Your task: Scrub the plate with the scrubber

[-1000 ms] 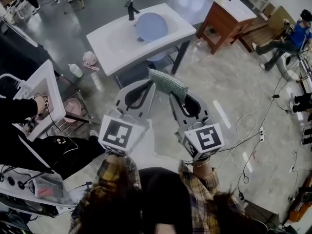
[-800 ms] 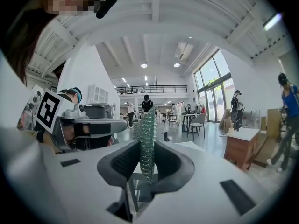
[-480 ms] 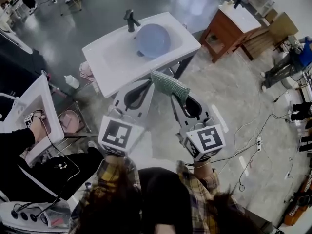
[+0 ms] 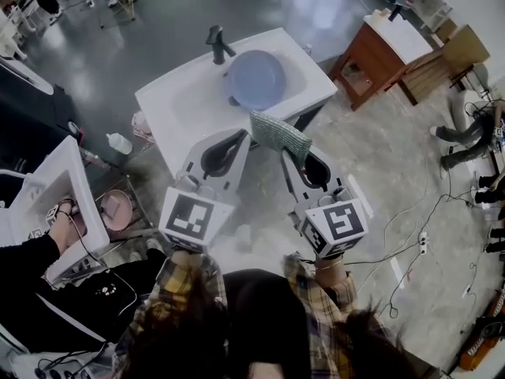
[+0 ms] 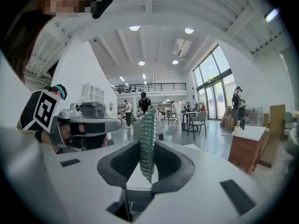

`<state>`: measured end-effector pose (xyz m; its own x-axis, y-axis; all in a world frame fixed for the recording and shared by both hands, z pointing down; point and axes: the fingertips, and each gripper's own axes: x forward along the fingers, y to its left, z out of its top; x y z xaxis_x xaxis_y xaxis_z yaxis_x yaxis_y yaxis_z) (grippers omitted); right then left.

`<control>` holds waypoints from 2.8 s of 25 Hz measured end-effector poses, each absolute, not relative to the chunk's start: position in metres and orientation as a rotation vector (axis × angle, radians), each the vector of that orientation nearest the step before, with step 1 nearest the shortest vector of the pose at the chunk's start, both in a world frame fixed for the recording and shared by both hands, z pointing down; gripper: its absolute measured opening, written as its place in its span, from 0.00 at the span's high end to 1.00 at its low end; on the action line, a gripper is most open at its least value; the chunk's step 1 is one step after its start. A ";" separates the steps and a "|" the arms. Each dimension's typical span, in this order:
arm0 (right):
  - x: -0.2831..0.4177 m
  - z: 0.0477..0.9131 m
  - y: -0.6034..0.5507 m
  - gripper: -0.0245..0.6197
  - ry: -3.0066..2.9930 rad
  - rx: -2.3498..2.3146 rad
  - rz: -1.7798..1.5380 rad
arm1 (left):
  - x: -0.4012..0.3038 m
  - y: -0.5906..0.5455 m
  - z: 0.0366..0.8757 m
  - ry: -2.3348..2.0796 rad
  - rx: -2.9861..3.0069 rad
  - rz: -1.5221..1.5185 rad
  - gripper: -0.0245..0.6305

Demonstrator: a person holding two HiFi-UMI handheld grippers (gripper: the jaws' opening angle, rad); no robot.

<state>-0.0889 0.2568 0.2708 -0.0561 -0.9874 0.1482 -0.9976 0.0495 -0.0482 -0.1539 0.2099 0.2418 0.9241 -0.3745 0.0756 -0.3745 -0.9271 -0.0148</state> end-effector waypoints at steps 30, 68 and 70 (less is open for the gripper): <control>0.106 0.280 -0.001 0.81 -2.453 1.670 0.258 | 0.024 -0.024 0.249 1.023 -2.971 -0.185 0.93; 0.084 0.317 -0.079 0.81 -2.557 1.359 0.364 | 0.004 -0.094 0.284 1.326 -2.910 -0.281 0.93; 0.085 0.322 -0.079 0.81 -2.553 1.355 0.378 | 0.004 -0.091 0.289 1.343 -2.929 -0.290 0.93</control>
<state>0.0847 -0.0791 0.3224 -0.5477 -0.7746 0.3162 -0.8330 0.5401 -0.1197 0.0041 -0.0914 0.2892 0.6400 -0.7417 0.2006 -0.7584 -0.6517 0.0104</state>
